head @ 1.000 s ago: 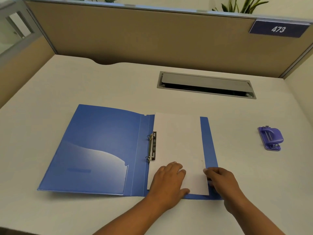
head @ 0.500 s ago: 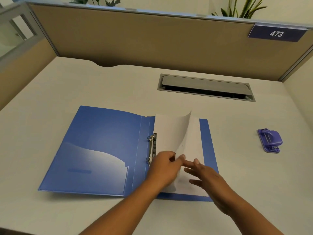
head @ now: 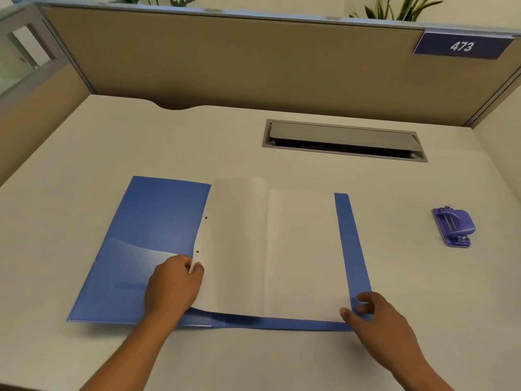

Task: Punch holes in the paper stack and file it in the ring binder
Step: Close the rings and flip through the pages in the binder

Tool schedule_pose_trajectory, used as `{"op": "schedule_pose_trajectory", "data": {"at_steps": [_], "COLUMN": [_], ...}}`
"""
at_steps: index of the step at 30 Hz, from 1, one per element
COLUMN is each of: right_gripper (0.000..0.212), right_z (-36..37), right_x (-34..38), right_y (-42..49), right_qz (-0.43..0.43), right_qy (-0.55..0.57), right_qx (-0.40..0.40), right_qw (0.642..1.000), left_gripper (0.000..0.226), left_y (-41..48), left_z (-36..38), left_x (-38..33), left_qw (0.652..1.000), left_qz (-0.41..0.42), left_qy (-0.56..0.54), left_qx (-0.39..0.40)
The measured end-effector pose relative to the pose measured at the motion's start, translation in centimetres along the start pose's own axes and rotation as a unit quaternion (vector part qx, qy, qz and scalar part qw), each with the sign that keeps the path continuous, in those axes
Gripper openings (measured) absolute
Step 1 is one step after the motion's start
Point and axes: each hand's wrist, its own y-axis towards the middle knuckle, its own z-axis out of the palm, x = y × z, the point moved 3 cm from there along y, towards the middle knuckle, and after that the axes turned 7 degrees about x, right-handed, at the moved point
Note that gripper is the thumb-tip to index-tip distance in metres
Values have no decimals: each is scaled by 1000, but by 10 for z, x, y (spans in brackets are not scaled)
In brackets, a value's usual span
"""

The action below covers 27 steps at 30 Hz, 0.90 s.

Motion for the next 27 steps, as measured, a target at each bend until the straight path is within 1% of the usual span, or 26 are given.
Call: {"op": "schedule_pose_trajectory", "data": {"at_steps": [4, 8, 10, 12, 14, 18, 19, 22, 24, 26, 27], "right_gripper": [46, 51, 54, 57, 60, 62, 62, 62, 66, 68, 66], "right_z": [9, 15, 16, 16, 15, 19, 19, 17, 16, 17, 17], "right_x": [-1, 4, 5, 6, 8, 11, 12, 13, 13, 13, 14], "right_y": [4, 8, 9, 10, 10, 16, 17, 18, 15, 15, 15], "right_qz": [26, 56, 57, 50, 54, 91, 91, 60, 59, 75, 84], "right_qy": [29, 86, 76, 44, 50, 156, 164, 92, 78, 127, 159], "right_qx": [-1, 11, 9, -12, -19, 26, 28, -9, -18, 9, 21], "right_qw": [999, 995, 995, 998, 997, 983, 982, 994, 995, 989, 984], "left_gripper": [32, 30, 28, 24, 21, 17, 17, 19, 21, 21, 22], "left_y": [-2, -2, -2, -2, -1, 0, 0, 0, 1, 2, 3], "left_z": [4, 5, 5, 5, 5, 7, 8, 10, 12, 14, 15], "left_x": [8, 7, 6, 5, 5, 10, 12, 15, 18, 21, 21], "left_qw": [999, 999, 999, 998, 998, 998, 998, 998, 999, 999, 999], "left_qz": [-11, 3, 5, 11, 16, 22, 23, 21, 19, 19, 22], "left_qy": [38, 45, 50, 60, 63, 66, 65, 56, 48, 45, 44], "left_qx": [0, 4, 2, -4, -11, -10, -8, -6, -10, -12, -15]}}
